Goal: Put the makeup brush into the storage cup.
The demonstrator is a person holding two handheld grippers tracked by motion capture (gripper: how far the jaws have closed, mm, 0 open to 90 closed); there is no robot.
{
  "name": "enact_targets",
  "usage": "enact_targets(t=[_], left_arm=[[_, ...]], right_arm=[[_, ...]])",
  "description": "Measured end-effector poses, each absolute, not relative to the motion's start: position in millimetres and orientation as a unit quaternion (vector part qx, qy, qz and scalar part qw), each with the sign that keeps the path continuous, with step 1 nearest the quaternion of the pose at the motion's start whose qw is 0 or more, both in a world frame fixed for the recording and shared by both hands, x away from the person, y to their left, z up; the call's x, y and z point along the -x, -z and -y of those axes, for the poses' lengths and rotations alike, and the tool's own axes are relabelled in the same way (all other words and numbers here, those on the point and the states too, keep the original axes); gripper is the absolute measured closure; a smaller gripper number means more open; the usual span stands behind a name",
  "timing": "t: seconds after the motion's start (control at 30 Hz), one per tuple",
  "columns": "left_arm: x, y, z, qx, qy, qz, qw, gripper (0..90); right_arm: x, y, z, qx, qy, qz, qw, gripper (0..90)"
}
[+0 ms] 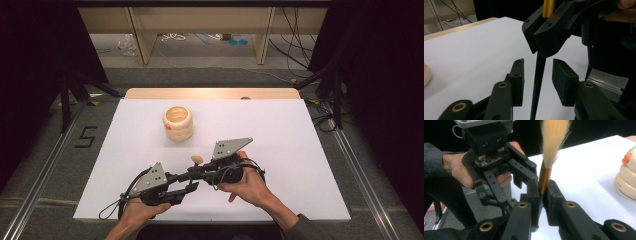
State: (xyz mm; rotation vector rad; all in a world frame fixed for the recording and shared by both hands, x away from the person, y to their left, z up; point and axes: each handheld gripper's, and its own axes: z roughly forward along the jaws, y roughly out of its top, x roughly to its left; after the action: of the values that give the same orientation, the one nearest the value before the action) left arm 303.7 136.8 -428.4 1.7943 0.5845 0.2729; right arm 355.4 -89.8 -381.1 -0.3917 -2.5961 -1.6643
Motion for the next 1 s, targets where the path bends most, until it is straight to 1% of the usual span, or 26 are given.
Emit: enact_targets(t=[0.23,0.53,0.73,1.0], left_arm=[[-302.6,428.9,-135.8,-0.769,-0.111,-0.25,0.578,69.0],[-303.1,428.6,-136.0,-0.776,-0.115,-0.233,0.574,75.6],[-303.8,429.2,-137.2,-0.775,-0.112,-0.233,0.577,82.2],[-304.0,428.8,-137.5,-0.777,-0.126,-0.217,0.577,83.4]], right_arm=[[-354.5,382.6,88.2,0.125,0.533,0.837,0.021,83.5],[-353.7,383.1,87.5,0.123,0.531,0.838,0.024,83.6],[-353.5,384.2,86.5,0.122,0.535,0.835,0.026,83.5],[-353.1,384.0,86.9,0.123,0.538,0.833,0.028,83.1]])
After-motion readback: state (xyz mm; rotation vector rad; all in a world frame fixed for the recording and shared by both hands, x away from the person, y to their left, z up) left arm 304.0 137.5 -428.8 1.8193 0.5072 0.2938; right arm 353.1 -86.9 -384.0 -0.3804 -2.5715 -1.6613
